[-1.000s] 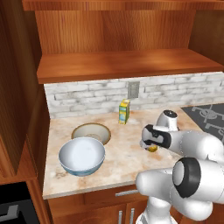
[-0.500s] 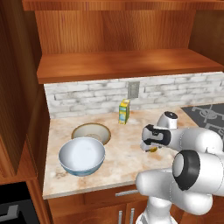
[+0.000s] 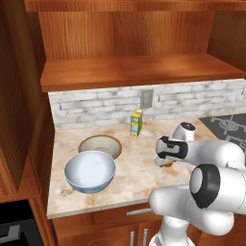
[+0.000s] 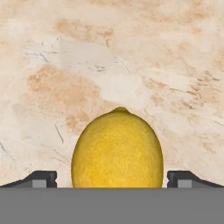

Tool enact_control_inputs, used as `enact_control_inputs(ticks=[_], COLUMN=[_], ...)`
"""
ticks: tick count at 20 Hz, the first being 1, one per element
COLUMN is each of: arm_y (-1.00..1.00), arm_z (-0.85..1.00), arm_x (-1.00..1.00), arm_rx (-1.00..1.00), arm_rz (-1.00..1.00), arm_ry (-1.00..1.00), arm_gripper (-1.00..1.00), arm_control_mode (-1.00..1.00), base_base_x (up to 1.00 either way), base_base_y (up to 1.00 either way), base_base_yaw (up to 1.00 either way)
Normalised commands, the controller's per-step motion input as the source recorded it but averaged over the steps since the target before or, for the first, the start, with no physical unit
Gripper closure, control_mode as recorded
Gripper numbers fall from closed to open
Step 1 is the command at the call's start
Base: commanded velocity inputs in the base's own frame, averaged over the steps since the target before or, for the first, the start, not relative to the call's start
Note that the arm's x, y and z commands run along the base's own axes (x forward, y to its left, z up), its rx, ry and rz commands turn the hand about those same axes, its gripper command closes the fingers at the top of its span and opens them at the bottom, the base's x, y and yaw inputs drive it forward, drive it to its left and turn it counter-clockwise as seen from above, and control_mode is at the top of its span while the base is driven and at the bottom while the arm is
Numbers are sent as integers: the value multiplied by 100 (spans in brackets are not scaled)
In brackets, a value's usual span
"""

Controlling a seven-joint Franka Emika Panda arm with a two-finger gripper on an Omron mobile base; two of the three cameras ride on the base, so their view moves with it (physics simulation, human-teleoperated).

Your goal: Pick both bowls and place them on the counter. Then place the lemon in one bowl and place the tangerine in the other bowl.

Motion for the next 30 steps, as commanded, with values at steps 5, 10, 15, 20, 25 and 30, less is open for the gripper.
enact_control_inputs(ticks=[5,10,15,20,25,30], arm_y=[9,9,0,-1,0,24], arm_z=[0,0,0,0,3,37], arm_x=[7,11,11,0,-7,-14], arm_rx=[0,0,0,0,0,4], arm_rz=[0,0,2,3,0,0], arm_ry=[0,0,0,0,-1,-19], arm_gripper=[-100,-100,-100,100,100,100], arm_control_mode=[-100,-100,-100,-100,-100,-100], base_base_x=[0,0,0,0,0,0], base_base_y=[0,0,0,0,0,0], base_base_yaw=[0,0,0,0,0,0])
